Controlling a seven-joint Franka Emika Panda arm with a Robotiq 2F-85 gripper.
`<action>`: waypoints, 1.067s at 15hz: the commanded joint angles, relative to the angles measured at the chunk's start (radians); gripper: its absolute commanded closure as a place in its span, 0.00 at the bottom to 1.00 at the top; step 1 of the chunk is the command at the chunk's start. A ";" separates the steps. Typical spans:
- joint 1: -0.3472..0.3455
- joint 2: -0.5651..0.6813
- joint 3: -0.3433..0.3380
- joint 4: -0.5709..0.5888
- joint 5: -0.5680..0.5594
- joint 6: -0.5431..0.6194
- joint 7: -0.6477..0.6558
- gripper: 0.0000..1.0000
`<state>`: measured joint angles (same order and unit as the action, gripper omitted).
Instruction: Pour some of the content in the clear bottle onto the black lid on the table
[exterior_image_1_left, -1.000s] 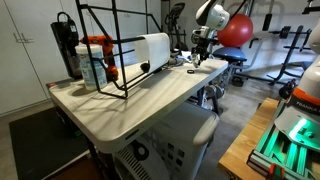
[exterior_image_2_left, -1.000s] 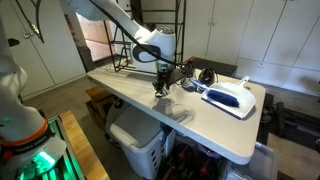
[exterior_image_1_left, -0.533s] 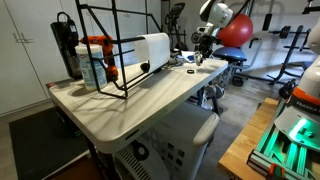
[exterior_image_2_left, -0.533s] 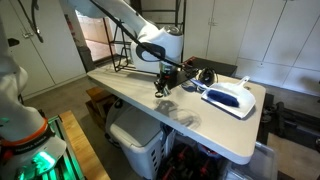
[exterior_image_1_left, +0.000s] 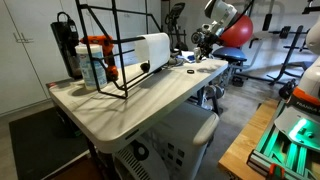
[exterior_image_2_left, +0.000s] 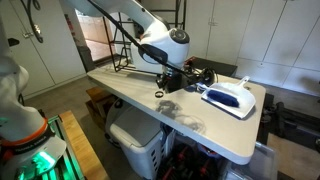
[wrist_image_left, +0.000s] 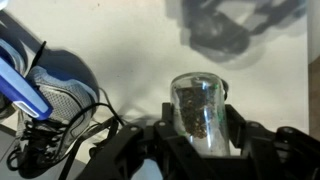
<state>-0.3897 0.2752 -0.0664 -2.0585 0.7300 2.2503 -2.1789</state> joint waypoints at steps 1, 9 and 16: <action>0.021 0.005 -0.035 0.012 0.051 -0.029 -0.005 0.47; -0.009 0.054 -0.047 0.065 0.156 -0.099 -0.034 0.72; -0.033 0.159 -0.070 0.141 0.292 -0.173 -0.064 0.72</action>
<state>-0.4145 0.3697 -0.1272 -1.9739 0.9464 2.1051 -2.2101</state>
